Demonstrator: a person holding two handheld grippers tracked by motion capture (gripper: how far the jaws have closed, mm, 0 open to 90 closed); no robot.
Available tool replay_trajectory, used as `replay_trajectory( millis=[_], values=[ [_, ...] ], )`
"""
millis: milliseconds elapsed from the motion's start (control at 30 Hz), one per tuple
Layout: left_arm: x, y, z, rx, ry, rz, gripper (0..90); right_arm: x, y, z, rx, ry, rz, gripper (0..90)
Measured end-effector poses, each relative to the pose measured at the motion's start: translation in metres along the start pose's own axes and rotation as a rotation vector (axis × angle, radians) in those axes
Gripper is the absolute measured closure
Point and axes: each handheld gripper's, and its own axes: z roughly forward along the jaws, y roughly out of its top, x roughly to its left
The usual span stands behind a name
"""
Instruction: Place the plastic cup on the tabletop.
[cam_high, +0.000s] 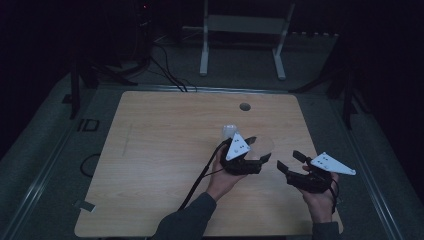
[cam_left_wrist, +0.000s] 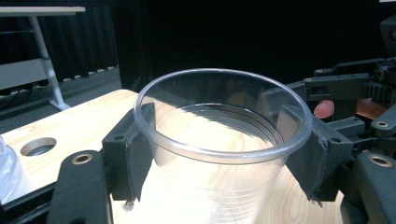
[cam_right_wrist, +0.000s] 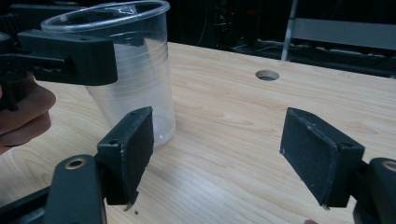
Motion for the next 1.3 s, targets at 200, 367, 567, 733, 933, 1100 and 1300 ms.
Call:
replay_trajectory(
  millis=[200, 367, 567, 733, 933, 1100, 1300],
  values=[
    [-0.001, -0.001, 0.001, -0.003, 0.000, 0.001, 29.8, 0.000, 0.000, 0.000, -0.001, 0.001, 0.000, 25.6],
    [-0.001, -0.002, 0.001, -0.004, -0.002, 0.004, 29.8, 0.000, 0.000, 0.000, 0.000, 0.002, -0.001, 25.6],
    [-0.001, -0.005, 0.003, -0.001, 0.000, 0.007, 29.8, 0.000, 0.000, 0.001, 0.001, 0.004, 0.001, 25.7],
    [-0.002, -0.006, 0.003, -0.004, -0.002, 0.008, 29.8, 0.000, 0.000, 0.001, 0.000, 0.004, 0.001, 25.7],
    [-0.002, -0.009, 0.004, -0.004, -0.005, 0.008, 29.7, 0.000, 0.000, 0.000, -0.001, 0.004, 0.001, 25.7],
    [-0.001, -0.013, 0.005, -0.005, -0.004, 0.005, 29.8, 0.001, -0.001, 0.001, 0.002, 0.005, 0.000, 25.7],
    [0.001, -0.016, 0.005, -0.006, 0.001, 0.004, 29.7, 0.001, -0.001, 0.001, 0.004, 0.007, -0.001, 25.7]
  ],
)
